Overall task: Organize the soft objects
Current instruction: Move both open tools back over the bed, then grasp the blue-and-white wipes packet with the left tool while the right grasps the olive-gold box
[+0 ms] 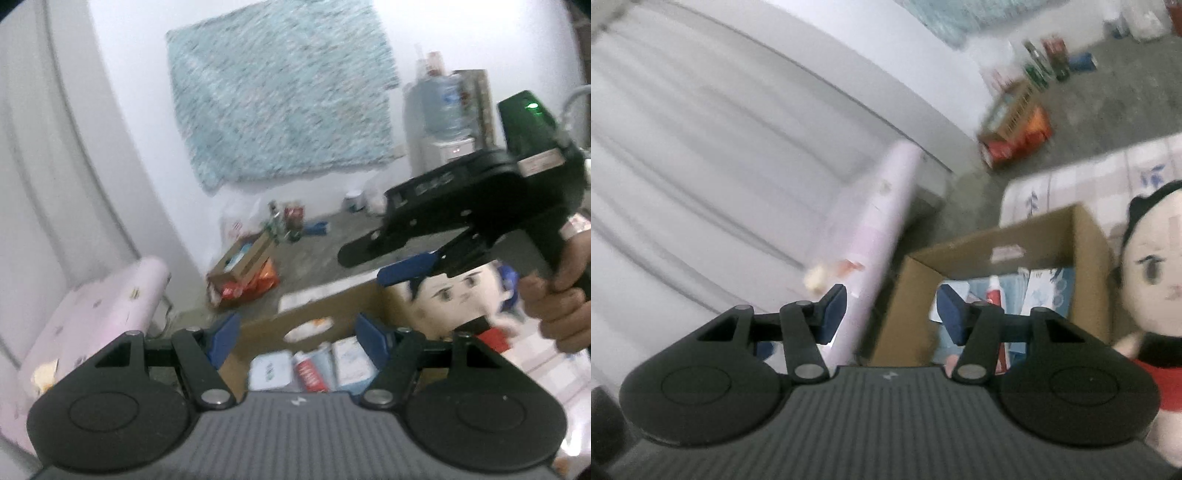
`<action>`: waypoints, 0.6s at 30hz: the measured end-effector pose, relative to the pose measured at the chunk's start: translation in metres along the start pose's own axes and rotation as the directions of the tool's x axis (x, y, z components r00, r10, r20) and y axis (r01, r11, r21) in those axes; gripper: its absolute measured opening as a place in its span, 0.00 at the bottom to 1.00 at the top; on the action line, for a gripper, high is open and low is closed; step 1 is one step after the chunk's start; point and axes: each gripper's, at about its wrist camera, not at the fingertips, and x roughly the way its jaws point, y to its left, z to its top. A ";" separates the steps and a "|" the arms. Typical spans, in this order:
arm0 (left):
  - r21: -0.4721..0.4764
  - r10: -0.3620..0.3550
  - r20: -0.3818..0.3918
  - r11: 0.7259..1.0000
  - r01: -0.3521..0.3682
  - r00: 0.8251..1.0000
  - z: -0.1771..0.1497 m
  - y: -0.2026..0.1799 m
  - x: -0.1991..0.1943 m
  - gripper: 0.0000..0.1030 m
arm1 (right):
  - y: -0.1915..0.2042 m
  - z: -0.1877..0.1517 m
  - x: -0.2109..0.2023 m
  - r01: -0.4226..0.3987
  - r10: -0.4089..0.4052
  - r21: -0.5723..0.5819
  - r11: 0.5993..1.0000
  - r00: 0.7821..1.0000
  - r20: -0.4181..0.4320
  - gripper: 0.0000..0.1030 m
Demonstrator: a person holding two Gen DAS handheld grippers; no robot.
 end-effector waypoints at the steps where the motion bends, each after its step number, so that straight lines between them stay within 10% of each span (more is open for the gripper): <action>1: 0.014 -0.015 0.007 1.000 0.015 1.000 0.004 -0.011 -0.005 0.69 | -0.002 -0.002 -0.020 -0.025 0.025 0.002 1.000 0.999 0.024 0.52; 6: 0.089 -0.153 -0.010 0.984 0.153 0.988 0.023 -0.074 -0.013 0.69 | -0.036 -0.016 -0.135 -0.059 0.059 -0.001 0.998 0.986 0.155 0.53; 10: 0.141 -0.271 -0.037 0.951 0.273 0.962 0.037 -0.128 0.005 0.75 | -0.079 -0.034 -0.217 0.121 -0.103 -0.057 0.991 0.960 0.260 0.55; 18: 0.284 -0.400 -0.116 0.864 0.416 0.909 0.047 -0.241 0.079 0.84 | -0.178 -0.049 -0.306 0.494 -0.422 -0.034 0.869 0.774 0.473 0.56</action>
